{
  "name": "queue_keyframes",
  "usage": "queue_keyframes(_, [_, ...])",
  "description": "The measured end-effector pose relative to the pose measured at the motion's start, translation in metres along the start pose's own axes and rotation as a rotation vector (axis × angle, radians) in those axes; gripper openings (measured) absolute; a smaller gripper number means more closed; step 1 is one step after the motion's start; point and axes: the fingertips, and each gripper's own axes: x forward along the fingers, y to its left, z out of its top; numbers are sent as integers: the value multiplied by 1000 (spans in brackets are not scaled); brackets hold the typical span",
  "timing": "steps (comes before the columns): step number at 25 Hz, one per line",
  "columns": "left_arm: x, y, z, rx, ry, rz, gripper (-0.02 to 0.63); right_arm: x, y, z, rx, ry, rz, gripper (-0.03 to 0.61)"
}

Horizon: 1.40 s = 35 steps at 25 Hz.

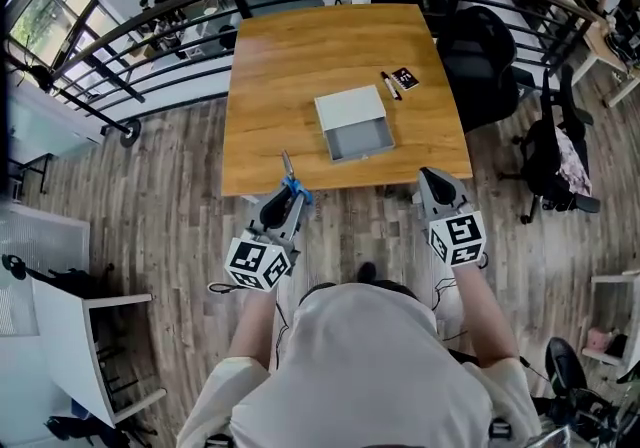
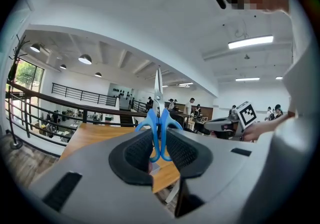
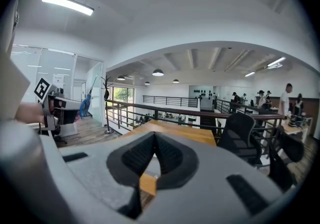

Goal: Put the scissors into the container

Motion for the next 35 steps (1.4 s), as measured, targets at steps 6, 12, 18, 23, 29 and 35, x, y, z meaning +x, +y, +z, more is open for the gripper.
queue_keyframes(6, [28,-4,-5,-11,19,20,80,17,-25,-5,11,9,26,3])
queue_keyframes(12, [46,0,-1,-12,25,27,80,29,-39,-5,24,15,31,3])
queue_keyframes(18, [67,20,0,-21,23,17,80,51,-47,-10,33,33,18,3])
queue_keyframes(23, [91,44,-1,-21,37,-16,80,76,-55,-8,41,50,-15,3])
queue_keyframes(29, [123,88,6,-26,47,-60,80,118,-55,0,49,73,-50,2])
queue_keyframes(35, [156,132,16,-24,56,-117,80,161,-54,10,67,77,-90,3])
